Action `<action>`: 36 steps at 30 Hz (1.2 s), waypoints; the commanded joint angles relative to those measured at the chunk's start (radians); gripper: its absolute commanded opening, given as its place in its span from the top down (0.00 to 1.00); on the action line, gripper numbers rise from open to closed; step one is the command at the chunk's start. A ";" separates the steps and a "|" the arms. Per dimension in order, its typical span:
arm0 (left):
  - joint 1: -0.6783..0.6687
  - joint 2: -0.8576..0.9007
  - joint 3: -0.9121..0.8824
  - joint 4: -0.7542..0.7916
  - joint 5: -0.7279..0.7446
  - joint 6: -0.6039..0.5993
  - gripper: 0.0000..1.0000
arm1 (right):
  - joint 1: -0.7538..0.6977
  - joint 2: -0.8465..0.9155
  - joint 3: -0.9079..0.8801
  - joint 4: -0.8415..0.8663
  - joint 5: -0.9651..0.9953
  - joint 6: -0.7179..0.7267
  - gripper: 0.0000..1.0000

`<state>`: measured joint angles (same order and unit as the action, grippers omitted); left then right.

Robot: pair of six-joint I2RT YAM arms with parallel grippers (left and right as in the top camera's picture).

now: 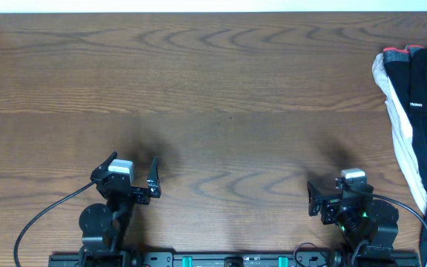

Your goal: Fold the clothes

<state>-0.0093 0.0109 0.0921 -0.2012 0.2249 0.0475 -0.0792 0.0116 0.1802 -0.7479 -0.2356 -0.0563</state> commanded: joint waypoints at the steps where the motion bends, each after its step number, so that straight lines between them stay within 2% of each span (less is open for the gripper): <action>1: 0.004 -0.007 -0.027 -0.002 -0.012 -0.016 0.02 | 0.010 -0.006 -0.001 -0.004 -0.008 -0.008 0.01; 24: 0.004 -0.007 -0.027 -0.003 0.003 -0.033 0.02 | 0.010 -0.006 -0.001 0.013 -0.013 -0.007 0.01; 27: 0.004 0.002 -0.027 -0.003 0.013 -0.048 0.02 | 0.010 -0.006 -0.001 0.171 -0.123 0.051 0.01; 30: 0.004 0.015 -0.025 -0.002 0.114 -0.052 0.02 | 0.010 -0.006 -0.002 0.340 -0.236 0.128 0.01; 33: 0.004 0.024 -0.007 -0.002 0.196 -0.124 0.02 | 0.010 -0.005 -0.002 0.510 -0.307 0.174 0.01; 36: 0.004 0.051 0.052 -0.002 0.195 -0.207 0.02 | 0.010 0.003 0.002 0.651 -0.322 0.238 0.01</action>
<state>-0.0093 0.0383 0.0963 -0.2024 0.3538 -0.0582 -0.0792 0.0120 0.1764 -0.1459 -0.4789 0.0864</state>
